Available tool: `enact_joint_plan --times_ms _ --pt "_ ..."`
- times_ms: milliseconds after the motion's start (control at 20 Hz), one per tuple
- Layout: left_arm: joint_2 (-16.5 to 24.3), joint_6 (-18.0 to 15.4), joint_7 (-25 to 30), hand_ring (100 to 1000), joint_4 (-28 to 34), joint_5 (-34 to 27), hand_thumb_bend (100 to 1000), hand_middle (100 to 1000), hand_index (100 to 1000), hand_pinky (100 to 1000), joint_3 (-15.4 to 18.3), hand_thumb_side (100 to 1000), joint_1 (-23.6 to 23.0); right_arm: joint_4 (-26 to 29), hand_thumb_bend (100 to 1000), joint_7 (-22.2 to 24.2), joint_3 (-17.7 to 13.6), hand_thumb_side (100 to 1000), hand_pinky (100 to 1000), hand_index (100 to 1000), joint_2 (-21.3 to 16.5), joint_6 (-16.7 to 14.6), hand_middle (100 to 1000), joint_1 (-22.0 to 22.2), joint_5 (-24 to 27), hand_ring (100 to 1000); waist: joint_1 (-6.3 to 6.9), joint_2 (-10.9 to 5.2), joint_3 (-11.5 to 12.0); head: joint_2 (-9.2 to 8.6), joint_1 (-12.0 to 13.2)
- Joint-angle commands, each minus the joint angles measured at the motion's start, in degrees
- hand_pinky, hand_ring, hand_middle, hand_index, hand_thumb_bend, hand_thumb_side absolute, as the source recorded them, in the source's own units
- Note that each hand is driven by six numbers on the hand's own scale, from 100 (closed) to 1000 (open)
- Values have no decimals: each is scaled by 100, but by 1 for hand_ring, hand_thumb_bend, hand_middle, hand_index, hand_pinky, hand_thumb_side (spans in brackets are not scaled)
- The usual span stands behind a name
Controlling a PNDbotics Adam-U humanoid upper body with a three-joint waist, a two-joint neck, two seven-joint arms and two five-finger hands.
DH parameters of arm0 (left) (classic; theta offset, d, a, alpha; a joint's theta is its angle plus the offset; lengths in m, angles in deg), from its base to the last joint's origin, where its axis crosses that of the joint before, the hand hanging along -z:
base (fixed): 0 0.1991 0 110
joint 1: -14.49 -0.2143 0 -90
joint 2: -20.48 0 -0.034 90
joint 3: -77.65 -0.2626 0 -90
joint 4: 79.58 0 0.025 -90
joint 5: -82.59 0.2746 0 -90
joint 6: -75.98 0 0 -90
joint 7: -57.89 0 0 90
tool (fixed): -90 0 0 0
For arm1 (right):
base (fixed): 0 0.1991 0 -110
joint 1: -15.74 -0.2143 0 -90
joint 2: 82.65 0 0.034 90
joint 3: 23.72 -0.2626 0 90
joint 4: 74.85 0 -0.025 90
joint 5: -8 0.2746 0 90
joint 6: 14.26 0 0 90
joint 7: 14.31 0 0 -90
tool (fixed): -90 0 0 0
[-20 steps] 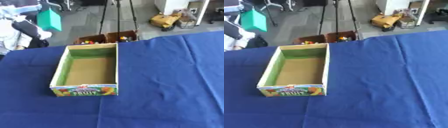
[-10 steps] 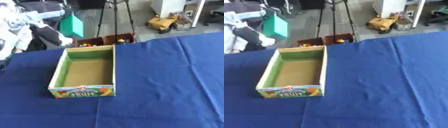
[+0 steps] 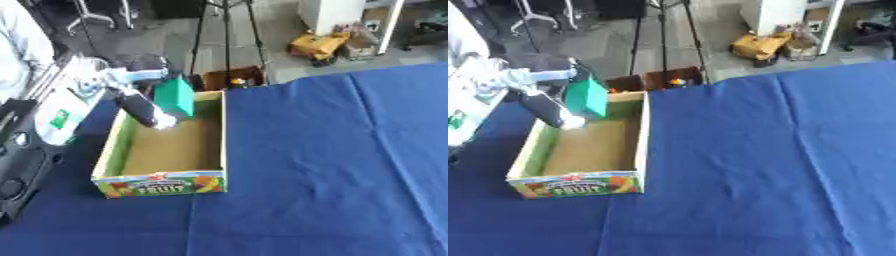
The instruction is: Pick up objects on the table and place them in the box.
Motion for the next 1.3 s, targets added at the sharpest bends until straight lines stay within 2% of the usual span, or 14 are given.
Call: enact_joint_plan --times_ms 50,500,650,750,900,1100,1300 --pt "5 -101 66 466 -175 182 100 557 655 380 -64 384 87 116 100 22 3 718 724 658 -37 2 491 -76 41 689 -23 -96 -12 -62 25" --pt "-200 -328 230 533 -754 680 100 616 706 466 -114 383 114 116 100 32 0 717 726 658 -22 3 489 -85 55 689 -9 -54 -94 -84 55" --pt "-245 -406 330 574 -909 795 100 675 791 499 -87 381 133 116 100 26 -7 716 726 658 -23 5 488 -82 55 689 -2 -40 -114 -91 64" --pt "-251 -490 414 659 -945 946 100 739 887 537 -91 365 148 116 100 18 -13 715 726 657 -23 7 487 -81 56 689 -1 -32 -120 -96 66" --pt "-280 -610 552 749 -984 1250 100 793 967 597 -73 376 152 116 100 13 -17 715 726 657 -24 8 487 -79 55 689 -3 -22 -124 -92 76" --pt "-307 -745 571 893 -975 1460 100 879 1000 788 -54 380 156 116 100 2 -22 715 726 657 -30 5 487 -88 52 689 -18 -6 -134 -82 82" --pt "-342 -830 589 966 -973 1600 100 941 1000 904 -45 363 171 116 100 -2 -23 715 726 657 -28 6 486 -94 52 689 -33 9 -144 -82 99"
